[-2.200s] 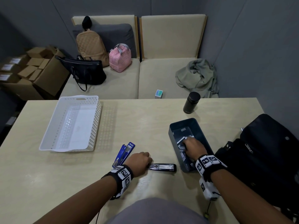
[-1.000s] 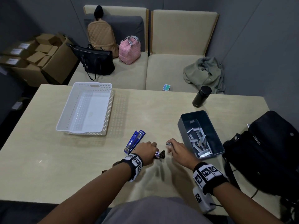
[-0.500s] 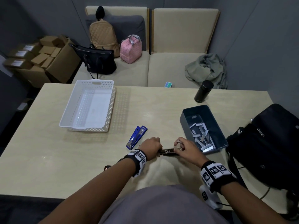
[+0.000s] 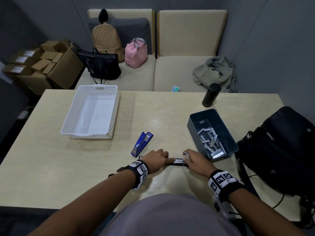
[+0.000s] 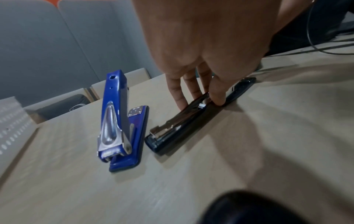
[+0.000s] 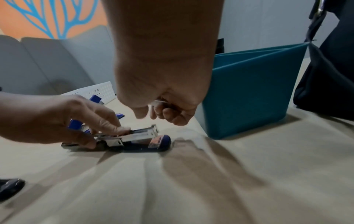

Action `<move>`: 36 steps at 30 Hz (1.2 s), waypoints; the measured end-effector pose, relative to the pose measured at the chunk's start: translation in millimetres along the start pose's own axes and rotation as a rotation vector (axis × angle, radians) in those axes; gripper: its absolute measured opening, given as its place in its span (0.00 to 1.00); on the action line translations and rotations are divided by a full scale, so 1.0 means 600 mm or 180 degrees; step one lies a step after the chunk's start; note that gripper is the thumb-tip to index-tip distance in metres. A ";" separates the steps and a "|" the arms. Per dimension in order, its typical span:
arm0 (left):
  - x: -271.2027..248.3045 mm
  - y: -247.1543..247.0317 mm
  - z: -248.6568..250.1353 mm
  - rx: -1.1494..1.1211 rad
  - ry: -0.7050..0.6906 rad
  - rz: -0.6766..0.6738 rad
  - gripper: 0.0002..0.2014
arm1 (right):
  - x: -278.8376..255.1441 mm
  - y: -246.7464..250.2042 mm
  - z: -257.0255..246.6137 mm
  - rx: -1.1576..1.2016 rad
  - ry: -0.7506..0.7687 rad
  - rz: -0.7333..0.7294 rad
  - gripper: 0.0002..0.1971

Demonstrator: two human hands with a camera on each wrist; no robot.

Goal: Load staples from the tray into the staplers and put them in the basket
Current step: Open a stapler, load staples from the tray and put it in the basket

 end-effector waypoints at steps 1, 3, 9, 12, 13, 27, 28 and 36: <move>0.001 0.001 0.000 0.0004 -0.0001 0.0002 0.26 | 0.004 0.005 -0.004 0.0131 0.0015 -0.0063 0.15; 0.001 0.003 -0.001 -0.0018 -0.0018 0.0009 0.27 | 0.010 0.013 -0.010 0.0353 0.0016 -0.0117 0.18; 0.001 0.002 -0.007 -0.0158 0.0021 0.0045 0.29 | 0.035 0.019 -0.019 0.0450 0.0093 -0.0157 0.08; 0.002 -0.002 -0.012 -0.0181 0.0077 0.0049 0.30 | 0.036 0.021 -0.021 0.0566 0.0094 -0.0067 0.06; 0.003 -0.004 -0.014 -0.0215 0.0104 0.0075 0.30 | 0.034 0.022 -0.025 0.0589 0.0126 -0.0065 0.05; 0.023 -0.027 -0.023 -0.0577 0.0466 0.0235 0.19 | 0.025 -0.005 -0.035 0.0063 0.0375 -0.0245 0.10; 0.026 -0.028 -0.025 -0.0636 0.0527 0.0241 0.19 | 0.024 -0.003 -0.036 0.0049 0.0383 -0.0132 0.10; 0.032 -0.029 -0.037 -0.0928 0.0825 0.0283 0.17 | 0.016 0.003 -0.044 0.0509 0.0235 -0.0033 0.16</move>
Point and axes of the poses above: each hand's wrist, its own x-axis towards the middle knuckle, its own y-axis out of the back of the hand, z = x × y, the point moved 4 cm from there along x, towards the middle knuckle, and after that the axes turned 5 degrees about -y, right-handed, at the moved point
